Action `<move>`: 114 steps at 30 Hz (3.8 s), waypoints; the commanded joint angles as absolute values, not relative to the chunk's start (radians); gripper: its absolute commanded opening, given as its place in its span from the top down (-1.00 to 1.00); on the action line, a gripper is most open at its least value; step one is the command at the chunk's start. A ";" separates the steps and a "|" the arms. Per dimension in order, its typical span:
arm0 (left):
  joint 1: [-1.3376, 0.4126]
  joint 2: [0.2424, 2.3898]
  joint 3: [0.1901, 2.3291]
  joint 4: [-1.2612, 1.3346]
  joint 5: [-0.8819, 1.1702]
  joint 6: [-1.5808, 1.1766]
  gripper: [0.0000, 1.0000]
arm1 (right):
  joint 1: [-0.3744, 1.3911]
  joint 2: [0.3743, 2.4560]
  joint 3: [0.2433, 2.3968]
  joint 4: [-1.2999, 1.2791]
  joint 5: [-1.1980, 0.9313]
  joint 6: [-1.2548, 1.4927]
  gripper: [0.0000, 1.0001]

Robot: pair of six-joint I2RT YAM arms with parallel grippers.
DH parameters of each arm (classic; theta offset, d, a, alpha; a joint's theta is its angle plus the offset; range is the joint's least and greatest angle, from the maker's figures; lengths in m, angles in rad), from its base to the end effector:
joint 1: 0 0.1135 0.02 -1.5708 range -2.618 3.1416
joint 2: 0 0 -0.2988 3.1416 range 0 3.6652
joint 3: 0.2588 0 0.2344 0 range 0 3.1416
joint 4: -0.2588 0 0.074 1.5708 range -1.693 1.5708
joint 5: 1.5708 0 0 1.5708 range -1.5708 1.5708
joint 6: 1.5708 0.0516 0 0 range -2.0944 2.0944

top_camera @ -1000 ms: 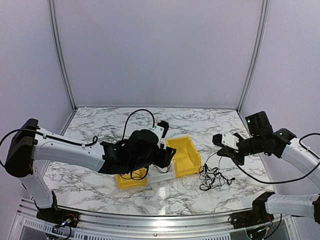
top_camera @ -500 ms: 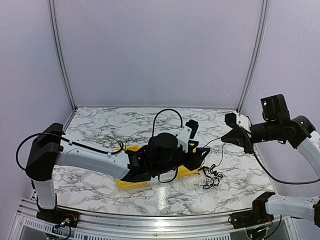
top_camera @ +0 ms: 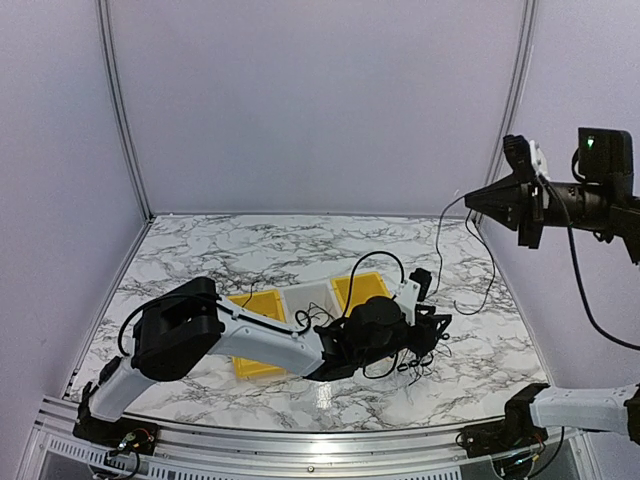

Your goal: Untangle the cables

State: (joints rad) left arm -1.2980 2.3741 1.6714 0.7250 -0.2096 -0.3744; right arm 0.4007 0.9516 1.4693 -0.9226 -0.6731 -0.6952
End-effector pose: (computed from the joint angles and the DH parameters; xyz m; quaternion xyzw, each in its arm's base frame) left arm 0.1642 -0.5471 0.2231 0.2429 0.6558 -0.4786 0.5309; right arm 0.0969 0.0760 0.4760 -0.5657 0.5779 0.1965 0.5544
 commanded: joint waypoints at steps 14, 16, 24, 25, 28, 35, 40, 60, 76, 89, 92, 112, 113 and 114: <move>-1.312 2.483 1.744 0.771 -0.088 -0.467 0.29 | 0.396 1.167 2.007 -0.861 -0.699 -0.616 1.00; -1.313 2.439 1.706 0.775 -0.104 -0.452 0.14 | 0.395 1.179 2.015 -0.848 -0.679 -0.613 1.00; -1.330 2.247 1.496 0.860 -0.123 -0.428 -0.05 | 0.395 1.186 1.958 -0.795 -0.650 -0.594 1.00; -1.333 2.224 1.464 0.888 -0.123 -0.427 -0.06 | 0.396 1.187 1.947 -0.789 -0.653 -0.590 1.00; -1.339 2.139 1.367 0.948 -0.134 -0.445 -0.07 | 0.396 1.190 1.917 -0.761 -0.657 -0.580 1.00; -1.346 1.944 1.128 0.974 -0.274 -0.494 -0.10 | 0.397 1.232 1.854 -0.692 -0.715 -0.545 1.00; -1.357 1.780 0.891 0.972 -0.370 -0.500 -0.11 | 0.400 1.282 1.834 -0.624 -0.765 -0.501 1.00; -1.030 0.900 0.663 0.173 -0.796 -0.269 -0.41 | 0.729 1.655 1.953 -0.607 -0.657 -0.595 1.00; -0.700 0.813 0.724 0.187 -0.684 -0.044 -0.46 | 0.827 1.898 1.956 -0.562 -0.670 -0.566 1.00; -0.617 0.793 0.661 0.181 -0.590 -0.093 -0.41 | 0.854 2.082 1.952 -0.500 -0.623 -0.542 1.00; -0.615 0.789 0.660 0.181 -0.588 -0.091 -0.40 | 0.877 2.085 1.893 -0.459 -0.542 -0.549 1.00; -0.616 0.781 0.654 0.186 -0.575 -0.086 -0.38 | 1.034 2.165 1.775 -0.451 -0.234 -0.610 1.00; -0.616 0.780 0.654 0.187 -0.573 -0.085 -0.38 | 1.034 2.166 1.775 -0.460 -0.226 -0.609 1.00; -0.616 0.781 0.653 0.187 -0.572 -0.086 -0.38 | 1.034 2.165 1.774 -0.472 -0.222 -0.609 1.00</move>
